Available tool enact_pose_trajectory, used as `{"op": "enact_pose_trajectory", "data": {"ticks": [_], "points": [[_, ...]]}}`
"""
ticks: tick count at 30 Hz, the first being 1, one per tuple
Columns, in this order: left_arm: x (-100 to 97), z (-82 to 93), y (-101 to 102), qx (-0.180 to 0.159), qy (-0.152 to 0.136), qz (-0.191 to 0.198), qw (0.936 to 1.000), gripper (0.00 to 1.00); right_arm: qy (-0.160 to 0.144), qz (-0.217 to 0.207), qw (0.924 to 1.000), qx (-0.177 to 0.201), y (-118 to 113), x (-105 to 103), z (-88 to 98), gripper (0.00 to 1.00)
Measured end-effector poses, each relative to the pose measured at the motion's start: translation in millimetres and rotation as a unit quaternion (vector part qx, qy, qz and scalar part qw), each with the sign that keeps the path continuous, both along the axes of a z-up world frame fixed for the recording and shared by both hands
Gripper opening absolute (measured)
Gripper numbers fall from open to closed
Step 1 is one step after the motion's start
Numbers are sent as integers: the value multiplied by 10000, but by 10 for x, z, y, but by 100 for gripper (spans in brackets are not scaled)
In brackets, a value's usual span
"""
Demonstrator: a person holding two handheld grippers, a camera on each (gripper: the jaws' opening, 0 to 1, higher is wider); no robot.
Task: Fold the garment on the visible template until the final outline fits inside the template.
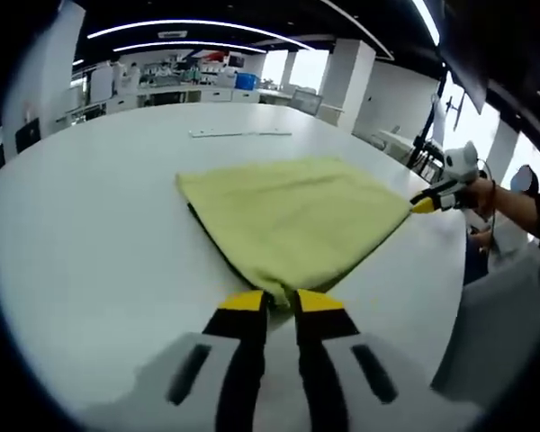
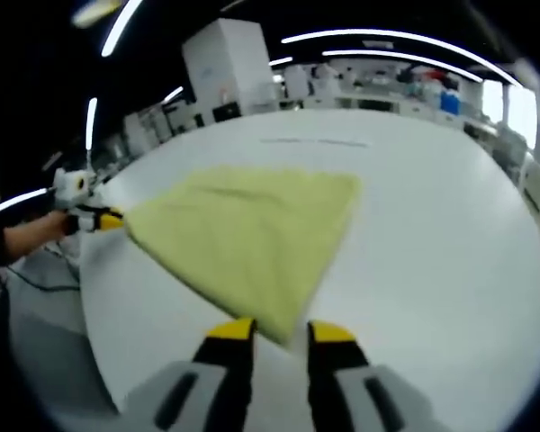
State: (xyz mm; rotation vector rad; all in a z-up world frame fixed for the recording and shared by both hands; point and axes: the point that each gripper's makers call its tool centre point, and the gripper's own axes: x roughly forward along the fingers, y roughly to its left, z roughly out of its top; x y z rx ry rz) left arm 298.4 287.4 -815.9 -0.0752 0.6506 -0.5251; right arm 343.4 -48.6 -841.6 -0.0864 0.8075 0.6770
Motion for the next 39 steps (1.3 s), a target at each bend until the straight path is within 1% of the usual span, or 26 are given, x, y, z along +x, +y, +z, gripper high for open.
{"op": "enact_pose_trajectory", "data": {"ticks": [1, 4, 6, 10, 13, 17, 18, 21, 22, 23, 24, 25, 26, 29, 30, 33, 39], "points": [[-11, -6, 10, -8, 16, -17, 10000, 1, 1, 4, 10000, 15, 7, 1, 2, 16], [-17, -27, 14, 108, 9, -68, 9999, 1, 30, -12, 10000, 69, 15, 13, -12, 14], [-22, -41, 19, 128, 17, -105, 9999, 1, 22, -29, 9999, 112, 22, 24, 1, 13], [-26, -42, 11, 188, 23, -174, 9997, 1, 20, 123, 9999, 120, 60, -9, 8, 4], [-25, -48, 32, 337, -15, -266, 9991, 0, -72, 235, 9997, 28, 67, -21, 21, 1], [-51, -59, 91, 630, -9, -383, 9973, 0, -128, 291, 9995, -17, 53, -10, 33, 0], [-61, -72, 128, 776, -11, -460, 9959, 0, -148, 298, 9994, -19, 47, -8, 40, 0], [-66, -71, 136, 905, -32, -532, 9945, 0, -105, 286, 9995, 50, 58, -25, 64, 0], [-67, -68, 133, 1007, -47, -596, 9931, 0, -91, 273, 9996, 67, 61, -30, 64, 0], [-69, -73, 129, 1137, -66, -681, 9912, 0, -84, 272, 9996, 74, 55, -32, 62, 0], [-88, -88, 149, 1337, -98, -858, 9873, 0, -72, 277, 9996, 77, 51, -38, 58, 0], [-98, -101, 152, 1454, -104, -933, 9849, 0, -68, 278, 9996, 70, 51, -46, 58, 0], [-100, -127, 180, 1498, -97, -1009, 9835, 0, -68, 288, 9996, 45, 48, -57, 56, 0], [-114, -136, 147, 1424, -48, -1036, 9844, 0, -54, 305, 9995, -37, 34, -81, 41, 0], [-116, -166, 163, 1410, -41, -1035, 9846, 0, -50, 301, 9995, -46, 28, -91, 40, 0], [-139, -187, 149, 1283, 2, -993, 9867, 0, -28, 262, 9996, -48, -5, -108, 28, 0], [-165, -196, 141, 1281, 9, -1033, 9864, 0, 32, 271, 9996, -54, -33, -177, 25, 0]]}}
